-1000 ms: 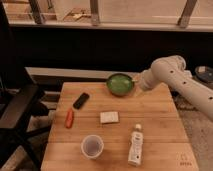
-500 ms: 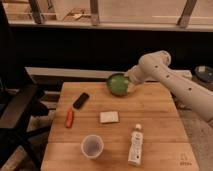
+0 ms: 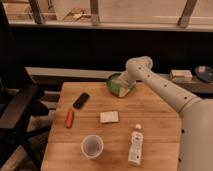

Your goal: Drag the ceramic bowl in a circle

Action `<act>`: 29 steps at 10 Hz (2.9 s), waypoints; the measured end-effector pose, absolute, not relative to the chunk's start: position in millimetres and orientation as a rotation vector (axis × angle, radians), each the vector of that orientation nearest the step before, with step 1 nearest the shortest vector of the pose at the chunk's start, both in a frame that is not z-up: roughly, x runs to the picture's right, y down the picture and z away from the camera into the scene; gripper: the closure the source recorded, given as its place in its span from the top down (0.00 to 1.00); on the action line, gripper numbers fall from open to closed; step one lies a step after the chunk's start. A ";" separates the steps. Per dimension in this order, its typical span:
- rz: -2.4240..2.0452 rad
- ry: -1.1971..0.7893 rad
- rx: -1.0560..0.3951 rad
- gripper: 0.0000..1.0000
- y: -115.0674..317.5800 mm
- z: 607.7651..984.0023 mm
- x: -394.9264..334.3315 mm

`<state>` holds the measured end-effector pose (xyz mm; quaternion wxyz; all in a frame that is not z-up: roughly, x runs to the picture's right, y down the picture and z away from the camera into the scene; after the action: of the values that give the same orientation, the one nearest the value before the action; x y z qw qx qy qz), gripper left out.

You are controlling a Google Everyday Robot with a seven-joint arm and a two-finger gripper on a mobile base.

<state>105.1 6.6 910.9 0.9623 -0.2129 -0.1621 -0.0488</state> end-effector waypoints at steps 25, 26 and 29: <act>-0.013 -0.313 -0.560 0.00 12.5 898.7 158.0; -0.071 -0.350 -0.556 0.00 10.3 899.0 127.1; -0.189 -0.418 -0.586 0.00 36.1 877.1 83.1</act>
<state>83.1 36.1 877.1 0.9315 -0.2865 -0.2043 -0.0923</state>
